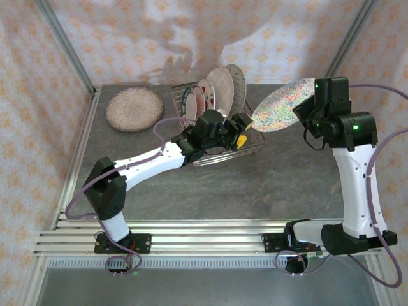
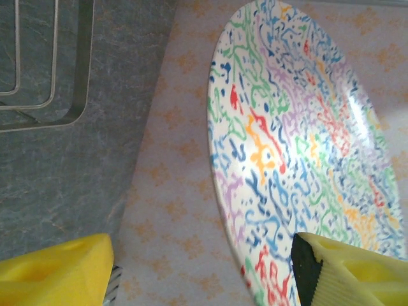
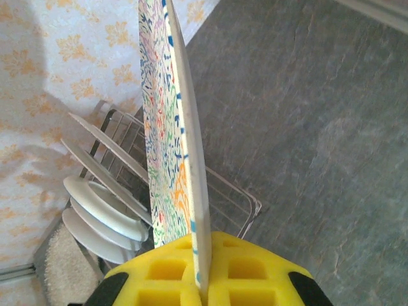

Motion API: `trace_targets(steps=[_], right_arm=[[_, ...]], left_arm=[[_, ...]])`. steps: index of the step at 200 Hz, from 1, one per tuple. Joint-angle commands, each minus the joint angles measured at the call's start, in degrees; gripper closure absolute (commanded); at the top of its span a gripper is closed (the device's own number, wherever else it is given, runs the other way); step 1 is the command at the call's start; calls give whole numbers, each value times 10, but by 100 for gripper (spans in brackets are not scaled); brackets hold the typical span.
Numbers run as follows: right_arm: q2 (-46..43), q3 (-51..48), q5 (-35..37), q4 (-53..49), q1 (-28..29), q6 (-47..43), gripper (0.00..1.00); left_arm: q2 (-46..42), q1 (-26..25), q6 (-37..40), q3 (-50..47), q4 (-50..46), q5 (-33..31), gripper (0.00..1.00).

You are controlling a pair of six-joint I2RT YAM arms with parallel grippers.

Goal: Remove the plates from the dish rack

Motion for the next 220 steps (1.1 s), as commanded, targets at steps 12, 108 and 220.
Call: trace_targets(steps=[12,108,220], right_arm=[[-37,-27,-45,52,-14,58,100],[-85,-98,-88,80,-35,114,100],[-92,-130,-119,101,-39,128,100]], left_arm=[[15,-3,-53,14,69,6,35],[37,-3,-88,18,102,30,56],[39,-3,-91,20,103,41,82]])
